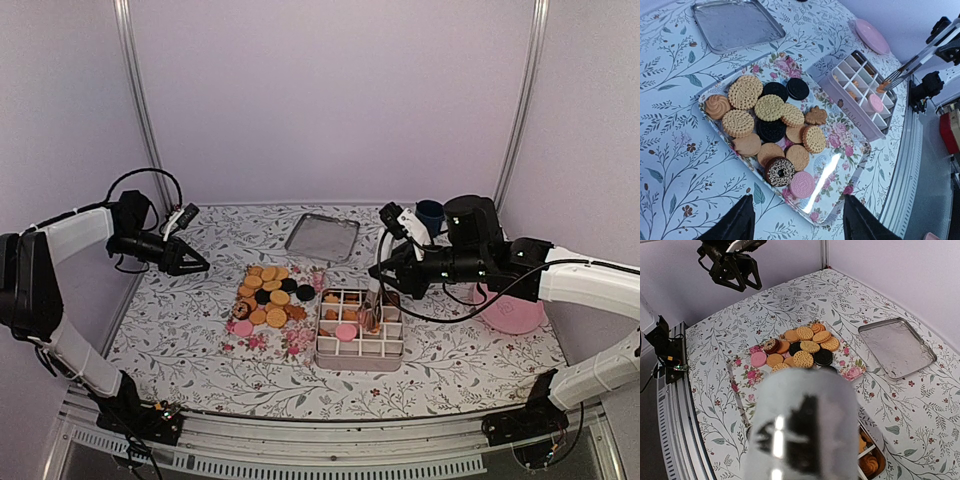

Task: Pack the cookies
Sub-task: Place the fake cookies in the empty pocket of the box.

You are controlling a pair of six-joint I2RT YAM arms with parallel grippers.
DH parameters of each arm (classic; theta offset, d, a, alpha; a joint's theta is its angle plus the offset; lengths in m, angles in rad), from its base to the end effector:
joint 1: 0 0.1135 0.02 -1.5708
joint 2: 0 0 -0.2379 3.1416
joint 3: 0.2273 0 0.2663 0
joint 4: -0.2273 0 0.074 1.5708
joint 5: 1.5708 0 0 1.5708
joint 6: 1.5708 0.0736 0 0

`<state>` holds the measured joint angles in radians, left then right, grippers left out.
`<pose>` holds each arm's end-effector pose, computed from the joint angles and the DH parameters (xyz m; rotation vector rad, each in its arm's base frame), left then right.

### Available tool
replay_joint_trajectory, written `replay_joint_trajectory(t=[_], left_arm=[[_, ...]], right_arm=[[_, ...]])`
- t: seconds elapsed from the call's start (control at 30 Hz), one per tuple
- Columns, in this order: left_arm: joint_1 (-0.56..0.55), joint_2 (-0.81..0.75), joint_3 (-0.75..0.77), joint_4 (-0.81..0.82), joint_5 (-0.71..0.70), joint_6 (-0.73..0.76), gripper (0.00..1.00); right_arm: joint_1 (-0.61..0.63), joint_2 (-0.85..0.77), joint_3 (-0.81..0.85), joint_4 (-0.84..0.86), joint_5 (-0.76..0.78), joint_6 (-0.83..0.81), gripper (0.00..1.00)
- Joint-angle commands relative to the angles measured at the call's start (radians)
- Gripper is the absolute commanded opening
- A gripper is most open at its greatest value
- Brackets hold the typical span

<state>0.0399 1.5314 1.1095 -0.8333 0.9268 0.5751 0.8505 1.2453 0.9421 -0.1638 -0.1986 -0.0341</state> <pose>0.3107 -0.0465 0.1874 0.8131 2.2487 -1.0204 0.2133 0.2651 0.2529 -1.0150 1.8423 0.7051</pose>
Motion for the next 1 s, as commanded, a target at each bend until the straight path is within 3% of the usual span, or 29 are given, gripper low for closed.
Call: replay_joint_trajectory(t=[0.0, 0.77, 0.97], left_arm=[[0.002, -0.010, 0.026, -0.016, 0.006, 0.014, 0.61], [0.001, -0.009, 0.045, -0.031, 0.003, 0.011, 0.60], [0.001, -0.002, 0.064, -0.045, 0.003, 0.015, 0.60]], right_arm=[[-0.002, -0.007, 0.001, 0.043, -0.014, -0.007, 0.25], [0.000, -0.020, 0.015, 0.068, -0.061, 0.003, 0.30], [0.058, 0.010, 0.034, 0.086, -0.050, -0.009, 0.31]])
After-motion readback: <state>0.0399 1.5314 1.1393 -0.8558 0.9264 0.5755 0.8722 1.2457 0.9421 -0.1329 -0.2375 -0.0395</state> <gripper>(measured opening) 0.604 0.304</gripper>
